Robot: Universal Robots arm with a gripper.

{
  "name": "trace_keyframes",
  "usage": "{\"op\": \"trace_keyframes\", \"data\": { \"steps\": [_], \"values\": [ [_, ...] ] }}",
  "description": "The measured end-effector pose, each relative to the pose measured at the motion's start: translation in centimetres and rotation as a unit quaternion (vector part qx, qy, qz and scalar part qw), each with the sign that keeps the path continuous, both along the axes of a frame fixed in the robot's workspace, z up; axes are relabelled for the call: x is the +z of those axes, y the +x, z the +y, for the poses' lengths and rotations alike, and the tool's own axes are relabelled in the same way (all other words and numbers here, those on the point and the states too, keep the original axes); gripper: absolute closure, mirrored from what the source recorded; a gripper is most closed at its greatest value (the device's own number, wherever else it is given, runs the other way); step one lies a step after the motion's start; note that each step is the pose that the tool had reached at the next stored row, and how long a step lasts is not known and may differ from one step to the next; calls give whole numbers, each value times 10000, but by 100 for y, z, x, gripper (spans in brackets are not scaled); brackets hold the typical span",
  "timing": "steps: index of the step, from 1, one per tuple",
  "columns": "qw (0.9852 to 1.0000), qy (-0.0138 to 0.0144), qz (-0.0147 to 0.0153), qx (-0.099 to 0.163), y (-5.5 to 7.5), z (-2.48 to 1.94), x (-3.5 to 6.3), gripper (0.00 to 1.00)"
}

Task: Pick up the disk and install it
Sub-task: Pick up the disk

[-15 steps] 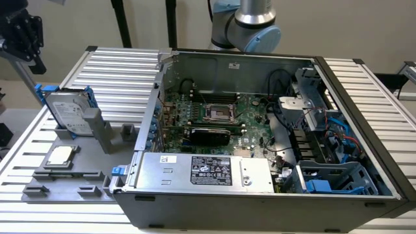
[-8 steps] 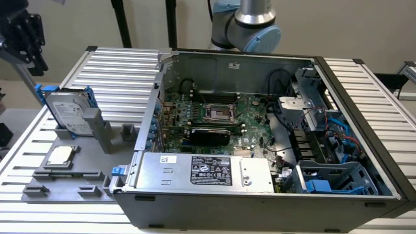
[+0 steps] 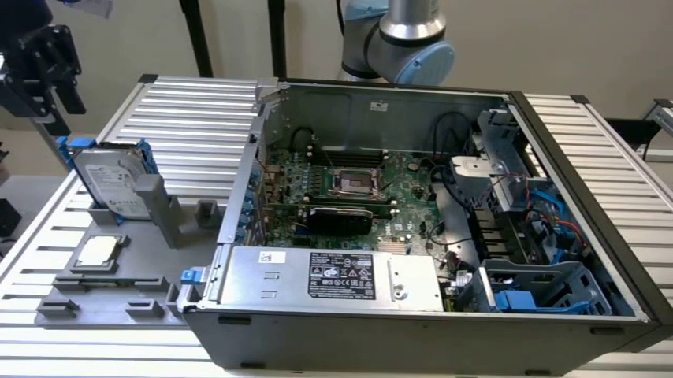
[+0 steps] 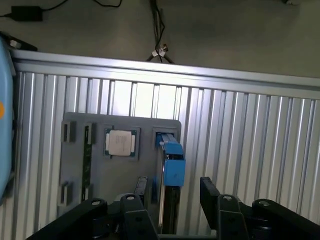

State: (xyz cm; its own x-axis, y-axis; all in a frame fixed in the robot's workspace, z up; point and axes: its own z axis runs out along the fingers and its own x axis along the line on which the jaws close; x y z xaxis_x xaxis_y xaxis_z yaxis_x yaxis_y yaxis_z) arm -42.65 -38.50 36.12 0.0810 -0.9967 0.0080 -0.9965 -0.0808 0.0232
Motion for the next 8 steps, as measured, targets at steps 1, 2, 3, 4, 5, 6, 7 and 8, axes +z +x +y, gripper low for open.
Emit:
{"op": "trace_keyframes", "data": {
  "steps": [1,2,3,4,5,6,7,8],
  "values": [
    [10000,0,0,-3,0,0,-18,46],
    [10000,0,1,-6,0,0,-36,46],
    [10000,0,1,-9,0,0,-54,46],
    [10000,0,0,-12,0,0,-72,46],
    [10000,0,0,-15,1,0,-90,46],
    [10000,0,0,-18,1,0,-108,46],
    [10000,0,1,-20,1,0,-126,46],
    [10000,0,1,-22,1,0,-144,46]
  ]
}}
